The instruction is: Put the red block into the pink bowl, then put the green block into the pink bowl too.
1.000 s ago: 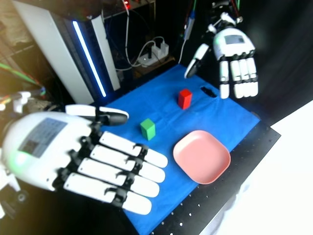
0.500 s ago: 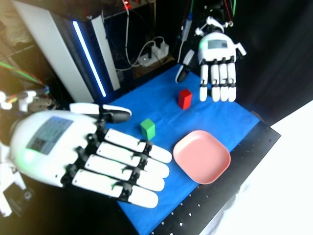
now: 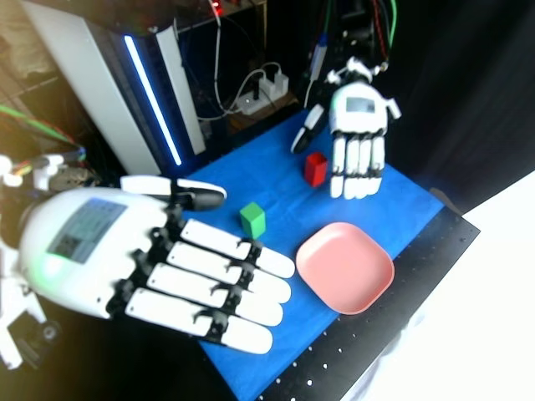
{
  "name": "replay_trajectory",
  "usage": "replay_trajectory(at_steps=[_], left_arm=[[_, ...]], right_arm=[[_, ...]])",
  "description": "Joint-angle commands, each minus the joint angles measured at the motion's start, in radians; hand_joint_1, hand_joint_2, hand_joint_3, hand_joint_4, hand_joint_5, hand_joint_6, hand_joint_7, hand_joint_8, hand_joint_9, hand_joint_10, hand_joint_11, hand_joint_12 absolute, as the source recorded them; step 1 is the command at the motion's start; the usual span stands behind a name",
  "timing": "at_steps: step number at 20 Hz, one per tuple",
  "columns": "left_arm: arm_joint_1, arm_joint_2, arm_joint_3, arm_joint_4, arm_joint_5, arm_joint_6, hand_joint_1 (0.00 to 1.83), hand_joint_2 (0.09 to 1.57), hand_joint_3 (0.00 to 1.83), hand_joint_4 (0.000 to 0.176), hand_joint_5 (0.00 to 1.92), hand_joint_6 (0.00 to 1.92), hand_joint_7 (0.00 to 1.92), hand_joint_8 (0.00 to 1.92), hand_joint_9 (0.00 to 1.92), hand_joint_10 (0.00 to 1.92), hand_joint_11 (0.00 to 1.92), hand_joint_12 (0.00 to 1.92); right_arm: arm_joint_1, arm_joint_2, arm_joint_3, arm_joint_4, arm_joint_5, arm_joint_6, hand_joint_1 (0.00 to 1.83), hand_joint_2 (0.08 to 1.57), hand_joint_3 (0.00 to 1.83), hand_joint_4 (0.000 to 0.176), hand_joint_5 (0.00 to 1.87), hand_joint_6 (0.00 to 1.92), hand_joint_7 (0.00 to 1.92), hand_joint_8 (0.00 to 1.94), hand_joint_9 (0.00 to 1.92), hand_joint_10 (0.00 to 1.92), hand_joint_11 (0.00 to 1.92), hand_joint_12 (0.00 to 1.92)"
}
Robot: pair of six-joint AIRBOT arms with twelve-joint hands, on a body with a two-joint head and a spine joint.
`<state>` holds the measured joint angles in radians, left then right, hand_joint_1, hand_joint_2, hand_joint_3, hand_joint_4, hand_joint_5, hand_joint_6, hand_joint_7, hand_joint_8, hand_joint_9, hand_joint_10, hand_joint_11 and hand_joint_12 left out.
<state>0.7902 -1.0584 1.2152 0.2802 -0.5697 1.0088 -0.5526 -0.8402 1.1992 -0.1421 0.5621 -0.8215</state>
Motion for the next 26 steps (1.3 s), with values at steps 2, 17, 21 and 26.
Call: replay_trajectory(at_steps=[2,17,21,26], left_arm=[[0.0,-0.012,0.009,-0.037,-0.119,-0.001,0.72,0.78,0.0,0.0,0.31,0.0,0.45,0.01,0.49,0.02,0.0,0.76],[0.01,-0.054,0.065,-0.109,-0.217,-0.072,1.22,1.11,0.0,0.0,0.92,0.94,1.07,0.94,1.27,0.15,0.79,1.26],[0.008,-0.057,0.077,-0.114,-0.224,-0.08,1.13,1.15,0.0,0.0,0.92,1.07,1.14,0.65,1.18,1.03,1.12,1.45],[-0.046,-0.057,0.106,-0.115,-0.225,-0.08,1.13,1.17,0.0,0.0,0.88,1.12,1.0,1.11,1.09,1.49,1.11,1.77]], right_arm=[[0.018,0.002,0.004,0.025,0.115,0.003,0.03,1.03,0.01,0.0,0.17,0.0,0.12,0.0,0.04,0.0,0.02,0.07],[0.018,-0.006,0.005,0.026,0.115,0.003,0.03,1.06,0.01,0.0,0.16,0.0,0.14,0.01,0.05,0.01,0.0,0.11],[0.018,-0.011,0.008,0.026,0.115,0.003,0.01,1.08,0.0,0.0,0.16,0.0,0.14,0.0,0.06,0.0,0.0,0.11],[0.018,-0.019,0.013,0.026,0.115,0.003,0.06,1.05,0.0,0.0,0.17,0.0,0.12,0.0,0.05,0.0,0.0,0.12]])
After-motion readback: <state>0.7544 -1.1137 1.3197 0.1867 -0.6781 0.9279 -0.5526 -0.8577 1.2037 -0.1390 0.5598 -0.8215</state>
